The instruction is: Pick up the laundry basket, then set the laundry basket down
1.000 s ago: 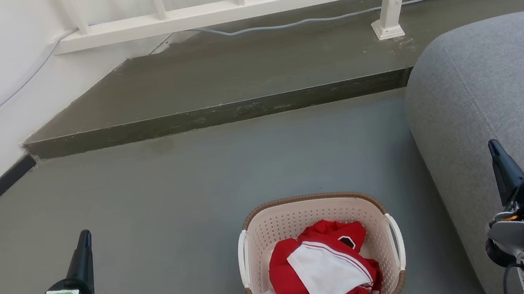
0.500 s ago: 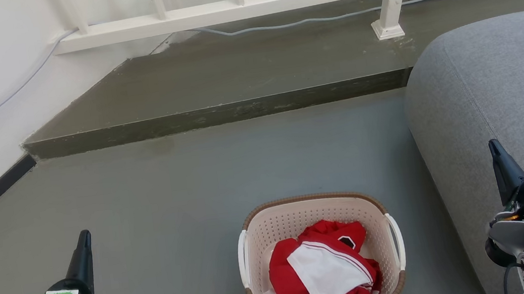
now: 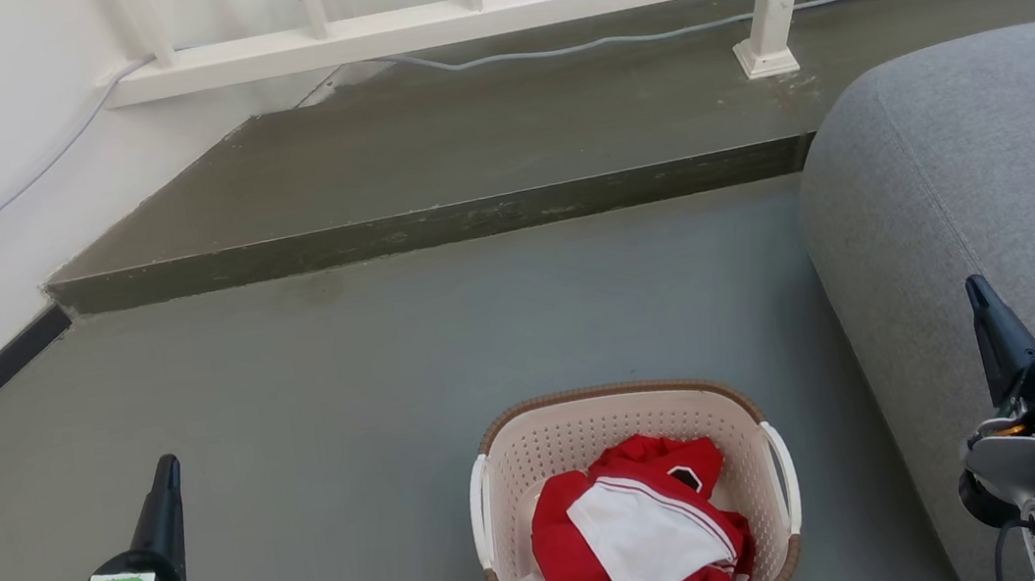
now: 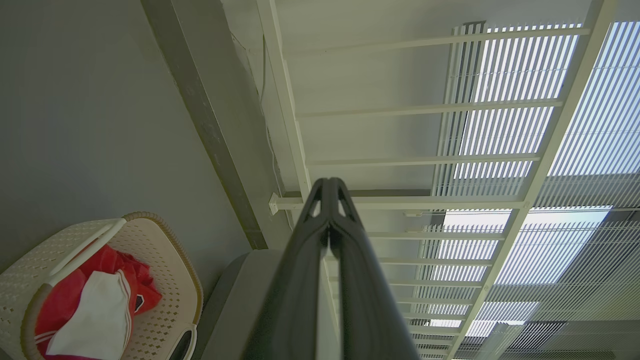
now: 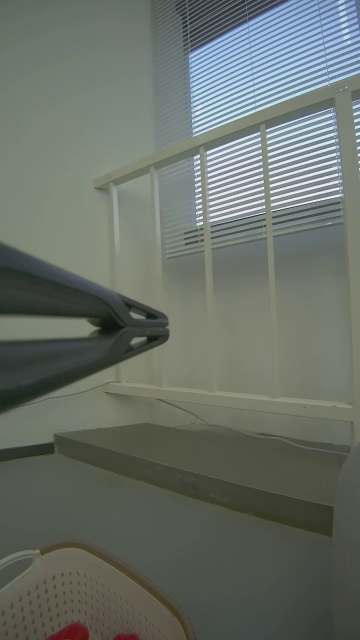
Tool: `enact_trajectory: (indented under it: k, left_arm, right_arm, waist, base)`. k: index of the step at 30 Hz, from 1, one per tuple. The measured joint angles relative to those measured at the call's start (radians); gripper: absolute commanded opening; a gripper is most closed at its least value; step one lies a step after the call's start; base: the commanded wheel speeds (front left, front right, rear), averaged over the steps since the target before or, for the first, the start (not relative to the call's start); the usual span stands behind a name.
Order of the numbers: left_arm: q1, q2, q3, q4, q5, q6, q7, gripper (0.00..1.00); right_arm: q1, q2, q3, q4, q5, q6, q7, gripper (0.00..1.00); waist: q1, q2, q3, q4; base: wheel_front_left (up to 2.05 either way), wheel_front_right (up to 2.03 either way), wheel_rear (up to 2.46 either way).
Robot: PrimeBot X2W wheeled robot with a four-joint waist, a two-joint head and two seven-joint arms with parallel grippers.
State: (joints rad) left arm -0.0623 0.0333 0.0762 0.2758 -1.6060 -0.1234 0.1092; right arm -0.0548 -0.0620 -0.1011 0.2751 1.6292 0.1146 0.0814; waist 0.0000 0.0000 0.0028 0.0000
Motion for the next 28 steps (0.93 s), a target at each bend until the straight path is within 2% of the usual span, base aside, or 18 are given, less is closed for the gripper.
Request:
enact_trajectory:
  k: [28]
  left_arm:
    - [0.0,0.0,0.001,0.0,0.0,0.0,0.0,0.0]
  right_arm:
    - [0.0,0.001,-0.002,0.0,0.0,0.0,0.0,0.0]
  waist:
    - [0.0,0.0,0.0,0.0]
  base:
    - [0.0,0.0,0.0]
